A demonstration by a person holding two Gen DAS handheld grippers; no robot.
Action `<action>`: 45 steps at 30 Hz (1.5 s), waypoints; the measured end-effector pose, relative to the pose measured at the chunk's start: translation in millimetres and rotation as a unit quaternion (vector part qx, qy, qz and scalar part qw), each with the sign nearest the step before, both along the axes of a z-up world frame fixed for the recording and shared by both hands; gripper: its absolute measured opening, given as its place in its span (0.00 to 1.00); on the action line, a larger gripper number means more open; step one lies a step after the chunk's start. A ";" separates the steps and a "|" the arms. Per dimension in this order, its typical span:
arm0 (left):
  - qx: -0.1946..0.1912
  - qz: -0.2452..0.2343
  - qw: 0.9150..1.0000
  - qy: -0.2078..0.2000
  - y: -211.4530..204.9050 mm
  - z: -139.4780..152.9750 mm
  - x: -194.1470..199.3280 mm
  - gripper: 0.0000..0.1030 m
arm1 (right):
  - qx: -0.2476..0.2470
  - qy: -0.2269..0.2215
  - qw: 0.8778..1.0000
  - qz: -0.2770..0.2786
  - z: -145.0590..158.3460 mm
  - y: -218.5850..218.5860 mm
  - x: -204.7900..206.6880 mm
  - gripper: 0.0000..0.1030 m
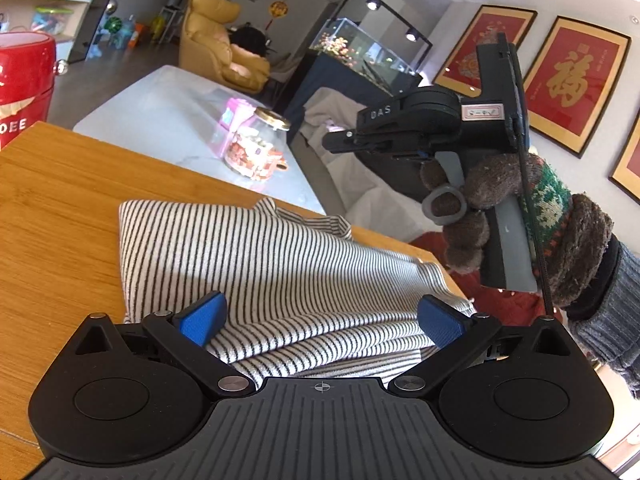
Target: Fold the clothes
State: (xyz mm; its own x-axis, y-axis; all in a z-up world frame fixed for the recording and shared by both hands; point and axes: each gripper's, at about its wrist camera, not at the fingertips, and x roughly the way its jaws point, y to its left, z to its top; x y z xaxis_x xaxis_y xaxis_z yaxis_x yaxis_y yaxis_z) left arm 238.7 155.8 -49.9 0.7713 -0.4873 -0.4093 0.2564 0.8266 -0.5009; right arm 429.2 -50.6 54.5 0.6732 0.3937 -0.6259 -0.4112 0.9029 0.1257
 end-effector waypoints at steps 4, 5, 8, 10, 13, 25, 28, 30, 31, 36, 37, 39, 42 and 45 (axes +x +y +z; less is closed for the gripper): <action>-0.007 0.000 1.000 0.002 2.6 -0.2 0.6 1.00 | -0.023 0.035 0.998 0.043 -12.0 -11.2 -16.8 0.22; -0.010 0.000 1.000 0.003 3.5 -0.3 1.0 1.00 | -0.043 0.036 0.997 0.054 -17.8 -10.7 -23.0 0.32; -0.020 0.001 1.000 0.005 6.4 -0.3 2.0 1.00 | -0.071 0.047 0.995 0.056 -40.8 -7.8 -26.9 0.48; -0.027 0.001 1.000 0.007 8.2 -0.4 2.7 1.00 | -0.060 0.068 0.995 0.052 -56.9 -7.0 -22.2 0.44; -0.037 0.002 0.999 0.009 11.1 -0.5 3.8 1.00 | -0.048 0.048 0.997 0.046 -62.0 -6.1 -25.8 0.07; 0.001 0.078 0.997 -0.011 43.3 72.7 -45.3 1.00 | 0.067 -0.007 0.991 0.113 13.9 -59.9 -175.5 0.05; -0.001 0.086 0.996 -0.032 45.8 89.5 -67.1 1.00 | 0.055 0.015 0.988 0.142 -2.4 -62.2 -227.3 0.05; 0.002 0.085 0.996 -0.040 43.1 96.7 -78.7 1.00 | 0.039 0.019 0.987 0.153 -17.3 -61.6 -251.9 0.05; 0.005 0.084 0.995 -0.044 41.4 99.8 -84.3 1.00 | 0.031 0.019 0.987 0.157 -24.7 -61.2 -263.5 0.05; 0.052 0.068 0.996 -0.014 25.1 87.2 -103.5 1.00 | 0.024 0.025 0.986 0.161 -41.1 -69.1 -300.7 0.08; 0.065 0.063 0.996 -0.004 21.9 81.9 -106.4 1.00 | 0.032 0.025 0.987 0.158 -38.0 -74.6 -305.5 0.15; 0.115 0.056 0.992 0.017 16.0 67.7 -108.6 1.00 | 0.048 0.009 0.989 0.141 -25.0 -89.6 -313.6 0.43; 0.199 0.059 0.977 0.055 8.1 44.5 -109.3 1.00 | 0.066 -0.029 0.993 0.088 -2.4 -117.0 -321.6 0.69; 0.202 0.054 0.975 0.074 12.7 34.9 -112.9 1.00 | 0.071 -0.047 0.996 0.031 6.1 -138.5 -319.6 0.86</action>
